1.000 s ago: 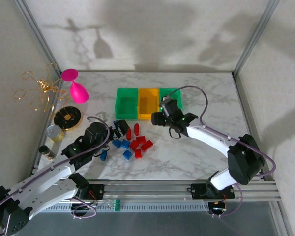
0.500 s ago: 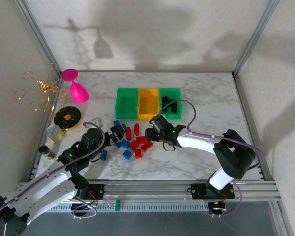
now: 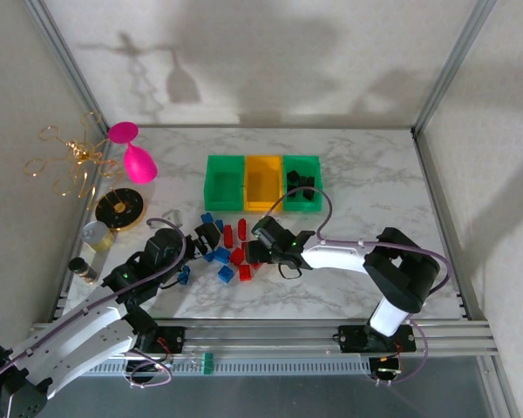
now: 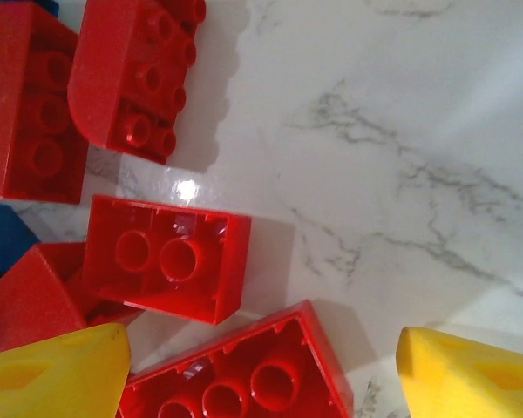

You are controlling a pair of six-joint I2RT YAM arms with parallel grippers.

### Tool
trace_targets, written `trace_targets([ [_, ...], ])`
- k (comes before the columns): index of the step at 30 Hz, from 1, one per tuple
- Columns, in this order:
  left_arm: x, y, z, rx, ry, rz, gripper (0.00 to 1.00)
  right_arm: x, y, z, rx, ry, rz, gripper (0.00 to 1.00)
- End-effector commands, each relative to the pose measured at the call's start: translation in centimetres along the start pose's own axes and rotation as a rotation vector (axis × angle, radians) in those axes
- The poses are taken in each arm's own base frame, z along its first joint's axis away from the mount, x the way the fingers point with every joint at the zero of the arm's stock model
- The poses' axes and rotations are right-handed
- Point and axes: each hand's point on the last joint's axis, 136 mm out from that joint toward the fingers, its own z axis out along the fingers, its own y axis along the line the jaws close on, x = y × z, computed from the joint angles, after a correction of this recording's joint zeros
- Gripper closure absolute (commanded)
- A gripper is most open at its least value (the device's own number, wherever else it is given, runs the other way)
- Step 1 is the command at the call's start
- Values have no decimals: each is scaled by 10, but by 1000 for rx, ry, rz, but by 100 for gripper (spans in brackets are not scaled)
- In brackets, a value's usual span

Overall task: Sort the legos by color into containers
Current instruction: Rotate the lego at the bottom-center of the table.

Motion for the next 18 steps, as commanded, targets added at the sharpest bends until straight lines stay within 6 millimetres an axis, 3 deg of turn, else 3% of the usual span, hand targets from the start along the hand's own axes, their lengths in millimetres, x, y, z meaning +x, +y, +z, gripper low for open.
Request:
trace_targets([
  [1,0,13,0,-42,-16,-10,0,9,-3,6,59,24,19,18],
  [7,0,14,-1,-49,-11,-8,0,16,-17,5,131,33,15,17],
  [15,-1,13,-3,-38,-20,-22,0,35,-52,-22,226,49,21,20],
  [18,-1,14,-3,-35,-24,-28,0,38,-54,-30,217,58,29,22],
])
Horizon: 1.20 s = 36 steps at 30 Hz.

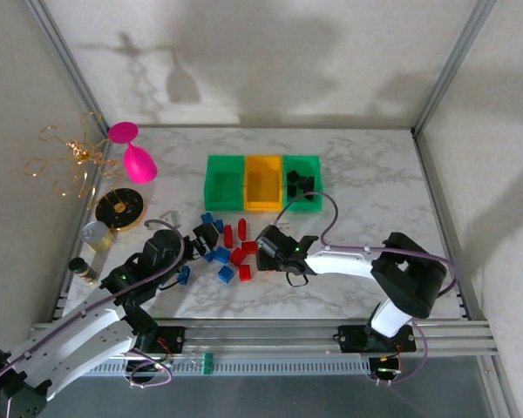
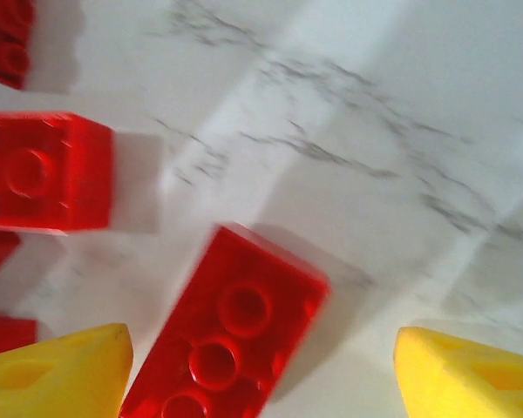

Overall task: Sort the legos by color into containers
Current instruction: Rotate the lego at the bottom-center of the table, then pick up the lego from the bottom-center of the table.

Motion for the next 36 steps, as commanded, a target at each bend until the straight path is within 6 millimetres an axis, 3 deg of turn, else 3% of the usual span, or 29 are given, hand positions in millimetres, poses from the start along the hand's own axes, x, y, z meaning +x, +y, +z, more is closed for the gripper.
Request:
trace_targets([
  [1,0,9,1,-27,-15,-21,0,11,-11,-8,37,34,6,23],
  [8,-1,8,2,-23,-18,-20,0,2,19,-1,-50,39,48,21],
  [25,-6,4,5,-29,-31,14,0,-8,10,2,70,22,-80,56],
  [32,-8,-1,3,-11,-37,9,0,-16,20,-6,22,-1,-82,70],
  [36,-12,-5,1,4,-48,4,0,-30,25,-17,-14,-33,-78,73],
])
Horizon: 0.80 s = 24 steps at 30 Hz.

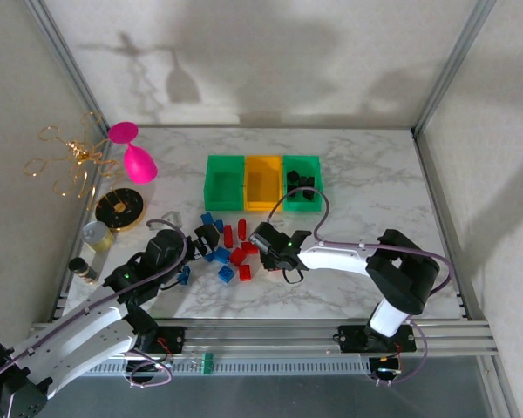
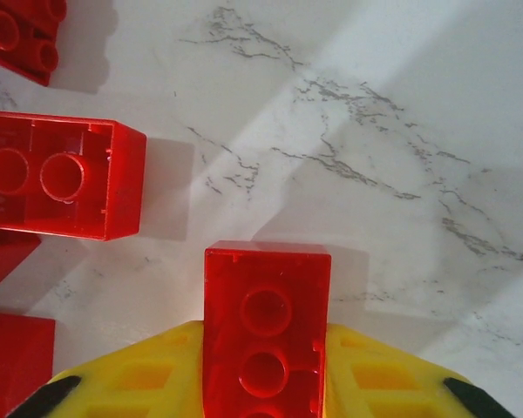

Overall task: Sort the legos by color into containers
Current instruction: Pick up the lego from the bottom-center of the table, then place the lego in the container.

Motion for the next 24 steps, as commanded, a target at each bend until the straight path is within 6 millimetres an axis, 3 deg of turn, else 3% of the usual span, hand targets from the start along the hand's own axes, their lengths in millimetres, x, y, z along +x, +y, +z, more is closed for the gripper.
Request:
trace_targets([
  [1,-15,-10,-5,27,-55,-5,0,-23,8,-21,-44,-62,1,73],
  [6,-23,-15,-6,30,-78,9,0,-57,2,-32,-76,-121,21,74],
  [12,-31,-19,-2,42,-122,3,0,-127,-16,-45,-23,-262,23,74],
  [19,-44,-29,11,9,-148,9,0,-201,-31,-28,-4,-340,44,73],
  [24,-45,-36,23,6,-136,9,0,-238,-21,-9,-7,-372,2,72],
])
